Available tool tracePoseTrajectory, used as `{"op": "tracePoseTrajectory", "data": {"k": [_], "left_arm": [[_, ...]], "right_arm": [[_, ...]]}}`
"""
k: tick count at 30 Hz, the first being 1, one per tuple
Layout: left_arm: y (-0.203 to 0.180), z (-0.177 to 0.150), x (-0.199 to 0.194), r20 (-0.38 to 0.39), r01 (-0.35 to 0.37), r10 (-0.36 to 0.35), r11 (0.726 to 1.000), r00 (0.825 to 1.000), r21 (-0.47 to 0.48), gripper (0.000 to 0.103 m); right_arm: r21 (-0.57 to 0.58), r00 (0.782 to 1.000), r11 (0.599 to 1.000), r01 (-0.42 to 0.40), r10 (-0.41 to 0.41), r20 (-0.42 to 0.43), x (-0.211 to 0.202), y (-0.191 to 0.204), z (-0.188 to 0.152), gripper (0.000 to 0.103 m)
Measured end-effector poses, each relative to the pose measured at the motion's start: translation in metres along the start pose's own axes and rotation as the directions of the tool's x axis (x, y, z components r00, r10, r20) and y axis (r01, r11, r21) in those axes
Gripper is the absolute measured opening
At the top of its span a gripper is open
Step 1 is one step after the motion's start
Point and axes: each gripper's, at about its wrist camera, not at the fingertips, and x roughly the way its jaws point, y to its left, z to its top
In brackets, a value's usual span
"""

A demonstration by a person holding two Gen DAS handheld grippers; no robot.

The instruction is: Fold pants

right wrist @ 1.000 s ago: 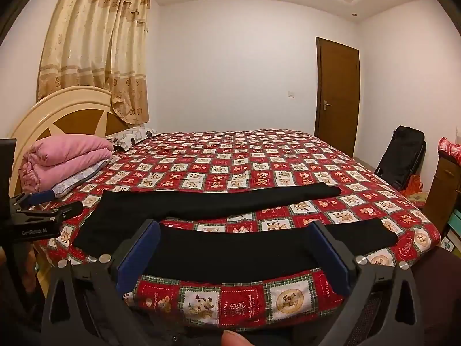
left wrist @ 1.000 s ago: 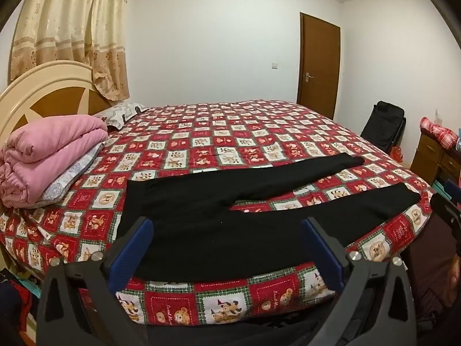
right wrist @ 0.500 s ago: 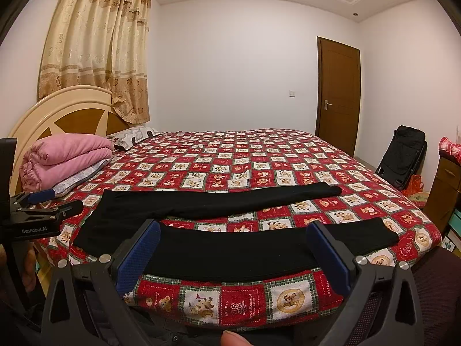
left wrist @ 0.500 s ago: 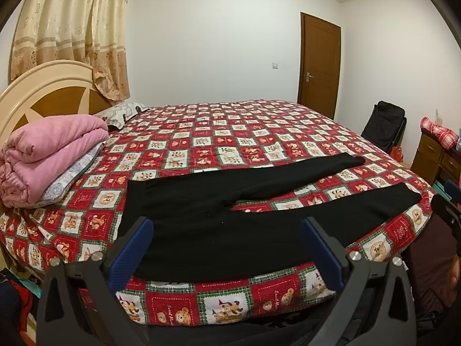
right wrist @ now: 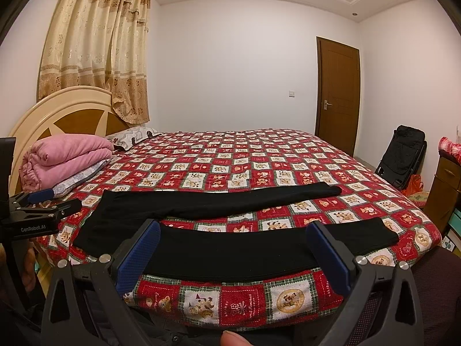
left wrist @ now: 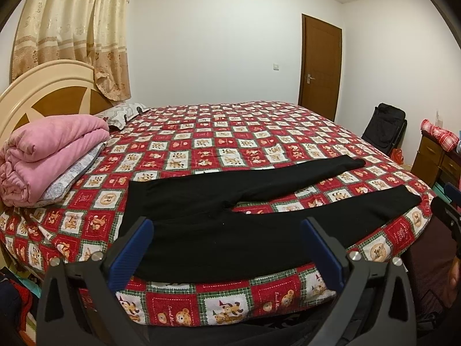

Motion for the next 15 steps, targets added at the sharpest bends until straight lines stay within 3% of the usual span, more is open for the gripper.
{"op": "tracePoseTrajectory", "data": {"k": [15], "left_arm": [[0.0013, 0.0009, -0.0001, 0.000, 0.002, -0.002, 1.000, 1.000, -0.003, 0.103]], "right_arm": [[0.011, 1.000, 1.000, 0.002, -0.002, -0.010, 0.0019, -0.0030, -0.0007, 0.102]]}}
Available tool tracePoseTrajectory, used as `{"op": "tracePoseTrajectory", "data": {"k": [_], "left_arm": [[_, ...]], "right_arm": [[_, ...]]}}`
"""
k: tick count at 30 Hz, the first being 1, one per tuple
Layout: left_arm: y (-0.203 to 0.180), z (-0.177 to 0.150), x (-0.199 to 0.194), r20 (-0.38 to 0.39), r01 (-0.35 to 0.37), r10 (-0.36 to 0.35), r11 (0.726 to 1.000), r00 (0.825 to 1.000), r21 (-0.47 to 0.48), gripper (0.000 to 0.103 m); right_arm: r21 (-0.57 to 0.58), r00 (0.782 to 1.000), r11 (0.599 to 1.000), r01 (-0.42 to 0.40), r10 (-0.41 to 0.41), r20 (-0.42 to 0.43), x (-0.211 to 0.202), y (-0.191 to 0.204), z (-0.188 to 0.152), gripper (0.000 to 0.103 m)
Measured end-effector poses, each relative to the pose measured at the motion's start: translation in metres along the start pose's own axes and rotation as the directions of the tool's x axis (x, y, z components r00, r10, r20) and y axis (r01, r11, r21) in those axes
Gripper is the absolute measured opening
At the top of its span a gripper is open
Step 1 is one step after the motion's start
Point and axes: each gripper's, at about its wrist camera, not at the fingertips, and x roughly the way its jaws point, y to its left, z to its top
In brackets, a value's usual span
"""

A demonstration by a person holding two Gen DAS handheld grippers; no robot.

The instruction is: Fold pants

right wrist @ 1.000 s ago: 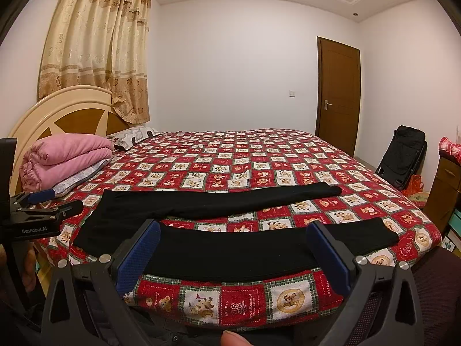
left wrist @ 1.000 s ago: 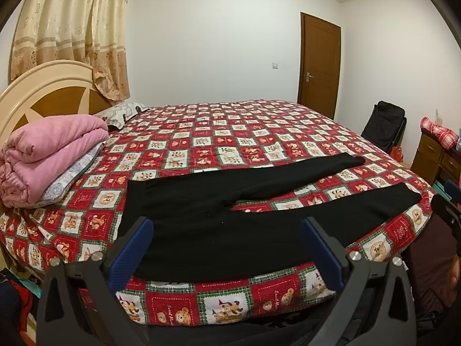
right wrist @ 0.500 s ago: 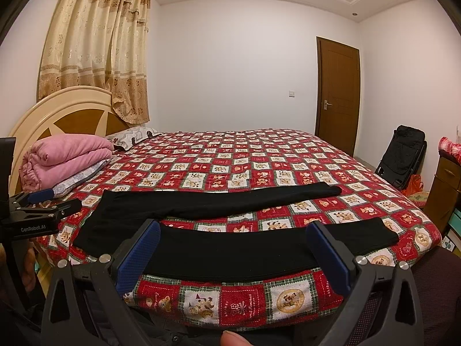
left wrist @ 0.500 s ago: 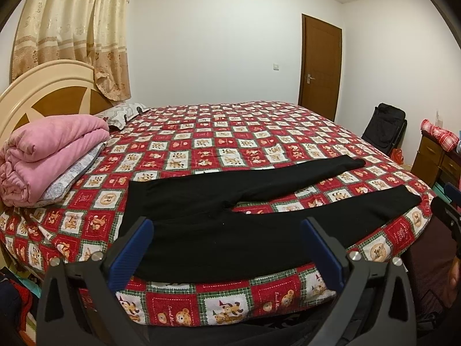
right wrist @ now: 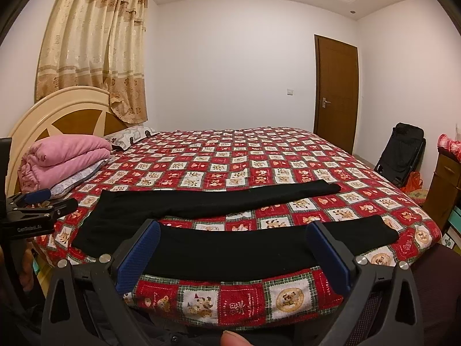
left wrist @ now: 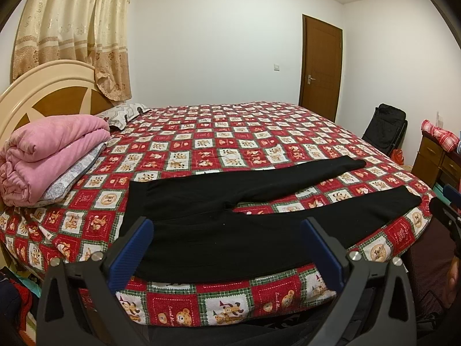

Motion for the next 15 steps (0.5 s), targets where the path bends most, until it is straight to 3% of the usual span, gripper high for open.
{"op": "tracePoseTrajectory", "data": {"k": [15], "left_arm": [[0.0005, -0.0003, -0.0001, -0.001, -0.001, 0.001, 1.000, 1.000, 0.001, 0.103]], "right_arm": [[0.004, 1.000, 1.000, 0.004, -0.004, -0.011, 0.0041, -0.0033, -0.0014, 0.102]]}}
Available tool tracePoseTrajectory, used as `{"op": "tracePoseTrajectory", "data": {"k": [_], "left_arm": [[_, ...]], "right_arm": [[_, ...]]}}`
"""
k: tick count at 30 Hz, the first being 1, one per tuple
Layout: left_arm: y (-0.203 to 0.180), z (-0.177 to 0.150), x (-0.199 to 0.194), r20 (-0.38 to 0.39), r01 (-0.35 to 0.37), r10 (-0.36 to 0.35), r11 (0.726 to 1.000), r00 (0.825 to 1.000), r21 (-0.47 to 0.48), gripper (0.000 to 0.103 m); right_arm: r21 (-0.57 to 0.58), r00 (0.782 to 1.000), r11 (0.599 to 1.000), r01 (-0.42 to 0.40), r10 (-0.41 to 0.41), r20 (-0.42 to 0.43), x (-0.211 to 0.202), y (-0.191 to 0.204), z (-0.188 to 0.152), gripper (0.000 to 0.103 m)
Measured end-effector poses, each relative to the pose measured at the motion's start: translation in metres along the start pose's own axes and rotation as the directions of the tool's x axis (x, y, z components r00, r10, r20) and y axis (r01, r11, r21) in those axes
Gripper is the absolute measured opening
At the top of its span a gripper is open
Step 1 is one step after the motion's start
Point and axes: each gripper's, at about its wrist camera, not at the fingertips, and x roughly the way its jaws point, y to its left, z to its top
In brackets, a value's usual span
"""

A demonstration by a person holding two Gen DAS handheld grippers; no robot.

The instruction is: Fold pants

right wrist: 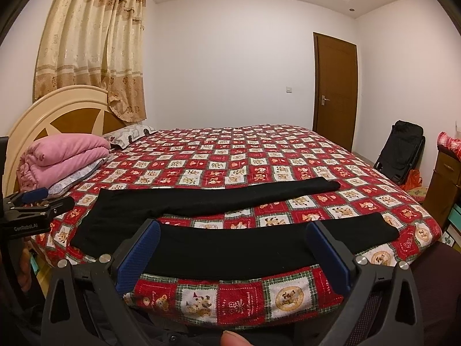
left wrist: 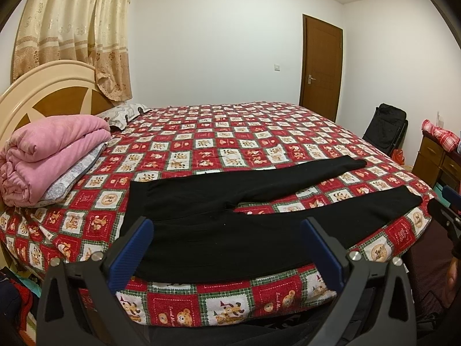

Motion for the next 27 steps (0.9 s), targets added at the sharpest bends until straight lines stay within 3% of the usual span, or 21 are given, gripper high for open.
{"op": "tracePoseTrajectory", "data": {"k": [20, 25, 27], "left_arm": [[0.004, 0.001, 0.002, -0.013, -0.002, 0.002, 1.000, 1.000, -0.006, 0.103], [0.012, -0.004, 0.023, -0.008, -0.017, 0.017, 1.000, 1.000, 0.010, 0.103], [0.031, -0.003, 0.043, 0.014, -0.055, 0.054, 0.998, 0.998, 0.024, 0.103]], "right_arm": [[-0.008, 1.000, 1.000, 0.000, 0.000, -0.025, 0.007, 0.001, -0.004, 0.102], [-0.023, 0.999, 1.000, 0.008, -0.009, -0.045, 0.021, -0.001, -0.010, 0.102], [-0.042, 0.998, 0.999, 0.007, -0.009, -0.064, 0.034, -0.004, -0.015, 0.102]]}}
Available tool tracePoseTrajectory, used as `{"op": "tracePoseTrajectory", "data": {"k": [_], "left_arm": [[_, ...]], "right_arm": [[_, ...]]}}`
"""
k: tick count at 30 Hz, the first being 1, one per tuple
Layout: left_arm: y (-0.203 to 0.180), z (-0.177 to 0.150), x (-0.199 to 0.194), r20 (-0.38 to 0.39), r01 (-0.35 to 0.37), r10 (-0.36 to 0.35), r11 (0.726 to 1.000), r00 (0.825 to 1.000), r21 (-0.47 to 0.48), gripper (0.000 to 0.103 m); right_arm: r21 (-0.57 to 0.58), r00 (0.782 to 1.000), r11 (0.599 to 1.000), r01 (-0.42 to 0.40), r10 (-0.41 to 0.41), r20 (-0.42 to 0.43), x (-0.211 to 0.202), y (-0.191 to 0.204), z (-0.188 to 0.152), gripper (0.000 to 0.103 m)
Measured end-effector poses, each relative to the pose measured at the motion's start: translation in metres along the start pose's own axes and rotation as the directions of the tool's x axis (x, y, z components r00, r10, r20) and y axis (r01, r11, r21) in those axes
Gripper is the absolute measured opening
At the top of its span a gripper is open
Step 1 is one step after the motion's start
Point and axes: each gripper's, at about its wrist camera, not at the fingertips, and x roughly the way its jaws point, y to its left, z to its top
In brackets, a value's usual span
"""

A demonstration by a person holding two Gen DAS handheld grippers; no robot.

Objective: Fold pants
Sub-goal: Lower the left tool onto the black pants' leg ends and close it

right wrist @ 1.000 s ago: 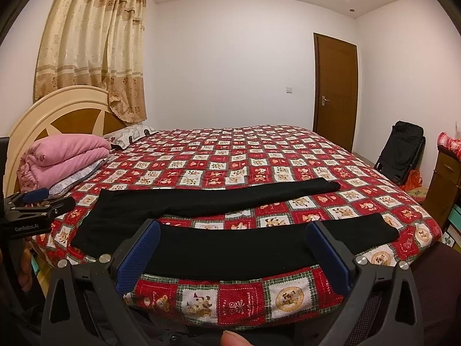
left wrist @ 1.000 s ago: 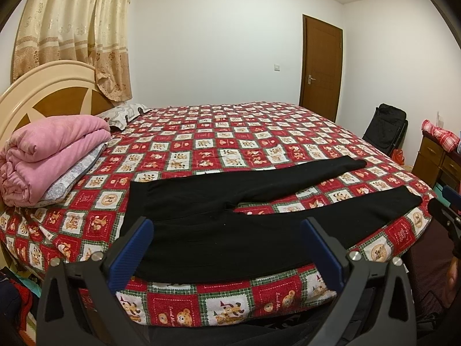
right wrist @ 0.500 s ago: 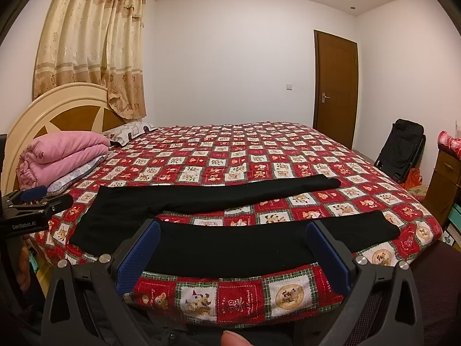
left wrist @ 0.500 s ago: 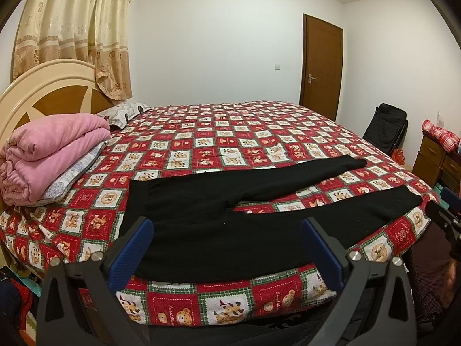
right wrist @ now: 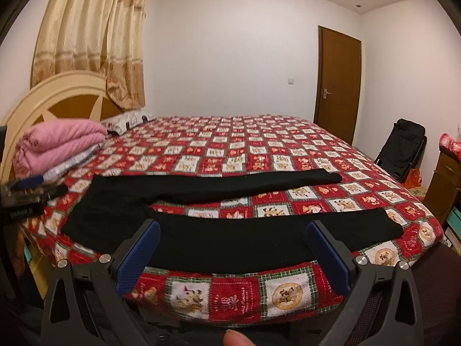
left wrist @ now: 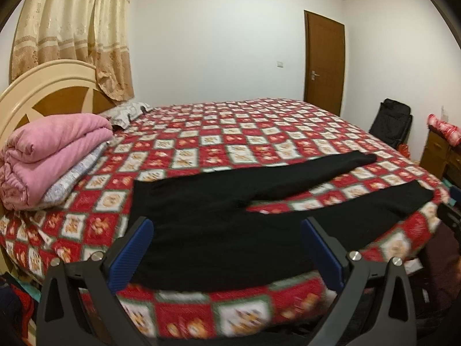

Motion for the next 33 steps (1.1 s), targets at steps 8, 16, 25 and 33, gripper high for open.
{"op": "tracePoseTrajectory", "data": {"k": [8, 16, 25, 33], "left_arm": [[0.119, 0.011, 0.120, -0.117, -0.193, 0.182, 0.977, 0.976, -0.088, 0.103], [0.175, 0.033, 0.217, -0.224, -0.161, 0.129, 0.978, 0.966, -0.132, 0.093], [0.177, 0.021, 0.288, -0.345, -0.081, 0.047, 0.993, 0.937, -0.086, 0.069], [0.188, 0.015, 0.305, -0.381, 0.037, -0.089, 0.989, 0.920, -0.142, 0.033]], "right_arm": [[0.005, 0.985, 0.999, -0.035, 0.035, -0.169, 0.085, -0.017, -0.010, 0.102], [-0.078, 0.979, 0.997, 0.003, -0.019, -0.204, 0.134, -0.021, 0.002, 0.102], [-0.077, 0.969, 0.997, 0.024, -0.042, -0.243, 0.173, -0.042, 0.011, 0.102], [0.020, 0.963, 0.999, 0.032, -0.025, -0.268, 0.213, -0.096, 0.036, 0.101]]}}
